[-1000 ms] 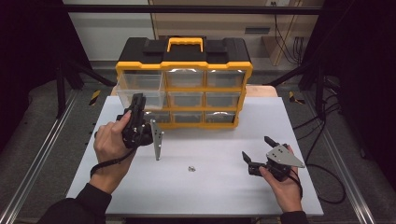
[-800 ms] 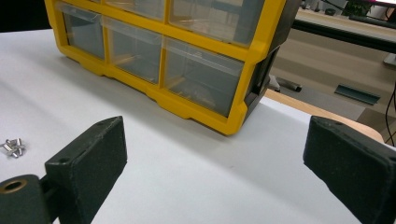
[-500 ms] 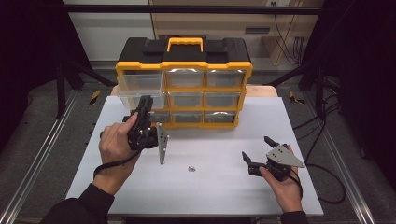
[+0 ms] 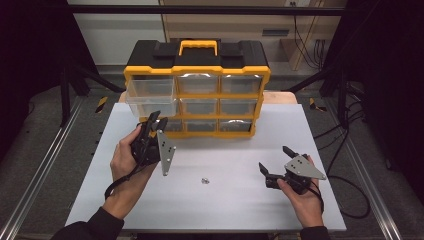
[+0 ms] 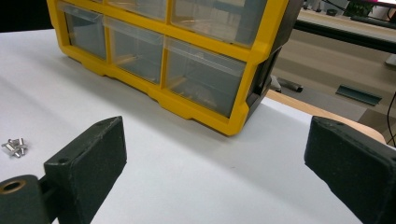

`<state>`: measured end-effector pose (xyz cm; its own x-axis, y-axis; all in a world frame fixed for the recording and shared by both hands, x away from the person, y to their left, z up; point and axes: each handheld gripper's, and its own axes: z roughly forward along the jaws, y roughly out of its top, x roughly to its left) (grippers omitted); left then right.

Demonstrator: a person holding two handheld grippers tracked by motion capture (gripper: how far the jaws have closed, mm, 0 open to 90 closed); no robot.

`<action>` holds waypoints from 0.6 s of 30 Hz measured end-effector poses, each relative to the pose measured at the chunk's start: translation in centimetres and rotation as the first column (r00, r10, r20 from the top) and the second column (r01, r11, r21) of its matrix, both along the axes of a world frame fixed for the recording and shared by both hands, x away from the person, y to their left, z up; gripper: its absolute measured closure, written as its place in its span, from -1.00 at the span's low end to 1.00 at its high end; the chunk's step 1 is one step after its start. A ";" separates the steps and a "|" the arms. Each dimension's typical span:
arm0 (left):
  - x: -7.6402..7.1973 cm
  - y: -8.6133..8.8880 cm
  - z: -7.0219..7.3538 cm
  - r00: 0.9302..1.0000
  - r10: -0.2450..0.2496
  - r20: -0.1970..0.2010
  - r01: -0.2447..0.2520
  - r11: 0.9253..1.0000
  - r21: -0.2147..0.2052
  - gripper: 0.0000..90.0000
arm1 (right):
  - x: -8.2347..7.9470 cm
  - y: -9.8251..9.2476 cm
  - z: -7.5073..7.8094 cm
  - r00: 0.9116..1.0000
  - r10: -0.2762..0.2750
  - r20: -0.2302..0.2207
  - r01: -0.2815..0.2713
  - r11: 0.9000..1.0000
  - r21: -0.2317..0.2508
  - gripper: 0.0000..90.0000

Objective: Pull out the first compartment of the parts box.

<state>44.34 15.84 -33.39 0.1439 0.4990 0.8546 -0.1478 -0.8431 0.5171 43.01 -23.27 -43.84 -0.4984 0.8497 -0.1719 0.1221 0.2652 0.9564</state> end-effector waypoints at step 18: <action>-0.9 2.0 -1.1 0.933 -0.283 -0.221 0.139 0.852 -0.505 -0.28 | 0.0 0.4 0.0 1.000 0.014 -0.010 -0.014 1.000 -0.012 -0.88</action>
